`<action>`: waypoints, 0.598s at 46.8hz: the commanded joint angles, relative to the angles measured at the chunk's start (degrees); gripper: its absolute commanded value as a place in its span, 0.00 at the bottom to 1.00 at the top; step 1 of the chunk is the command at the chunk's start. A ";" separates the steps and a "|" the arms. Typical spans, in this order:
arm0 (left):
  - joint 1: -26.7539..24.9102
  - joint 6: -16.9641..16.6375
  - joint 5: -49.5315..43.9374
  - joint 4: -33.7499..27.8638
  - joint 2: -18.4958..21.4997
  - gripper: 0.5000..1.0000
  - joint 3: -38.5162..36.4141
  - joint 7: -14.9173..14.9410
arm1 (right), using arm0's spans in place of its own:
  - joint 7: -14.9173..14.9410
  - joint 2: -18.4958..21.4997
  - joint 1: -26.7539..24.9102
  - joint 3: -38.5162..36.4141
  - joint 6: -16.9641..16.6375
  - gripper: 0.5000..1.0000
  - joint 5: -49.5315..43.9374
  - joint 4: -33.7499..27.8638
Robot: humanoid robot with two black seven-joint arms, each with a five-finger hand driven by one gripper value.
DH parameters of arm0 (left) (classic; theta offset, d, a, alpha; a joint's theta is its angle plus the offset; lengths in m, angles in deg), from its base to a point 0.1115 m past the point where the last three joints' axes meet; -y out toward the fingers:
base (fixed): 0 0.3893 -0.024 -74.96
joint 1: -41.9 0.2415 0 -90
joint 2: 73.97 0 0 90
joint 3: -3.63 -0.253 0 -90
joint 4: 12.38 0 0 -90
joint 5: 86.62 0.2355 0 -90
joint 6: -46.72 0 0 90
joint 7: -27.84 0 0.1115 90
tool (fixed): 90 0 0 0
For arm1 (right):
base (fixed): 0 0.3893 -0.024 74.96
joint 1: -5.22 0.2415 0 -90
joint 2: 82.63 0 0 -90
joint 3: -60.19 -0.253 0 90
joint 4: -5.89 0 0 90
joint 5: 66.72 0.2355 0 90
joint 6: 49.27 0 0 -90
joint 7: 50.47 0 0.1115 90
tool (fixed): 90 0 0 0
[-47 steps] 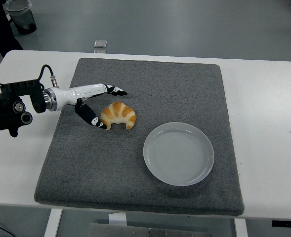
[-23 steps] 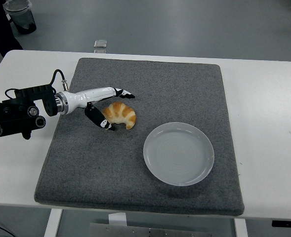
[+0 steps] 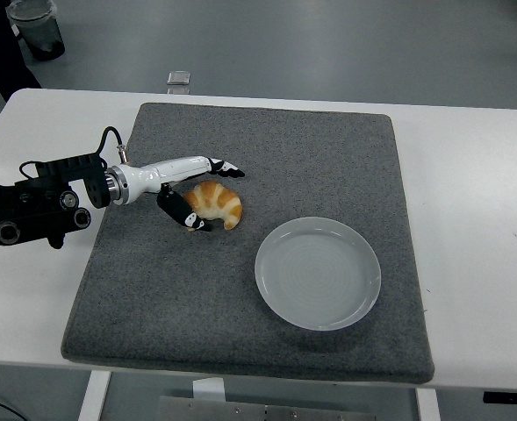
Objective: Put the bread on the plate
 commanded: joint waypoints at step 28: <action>-0.55 0.00 0.09 0.48 0.07 0.00 -0.18 -2.37 | 0.01 0.00 0.00 0.00 0.00 0.86 0.00 0.00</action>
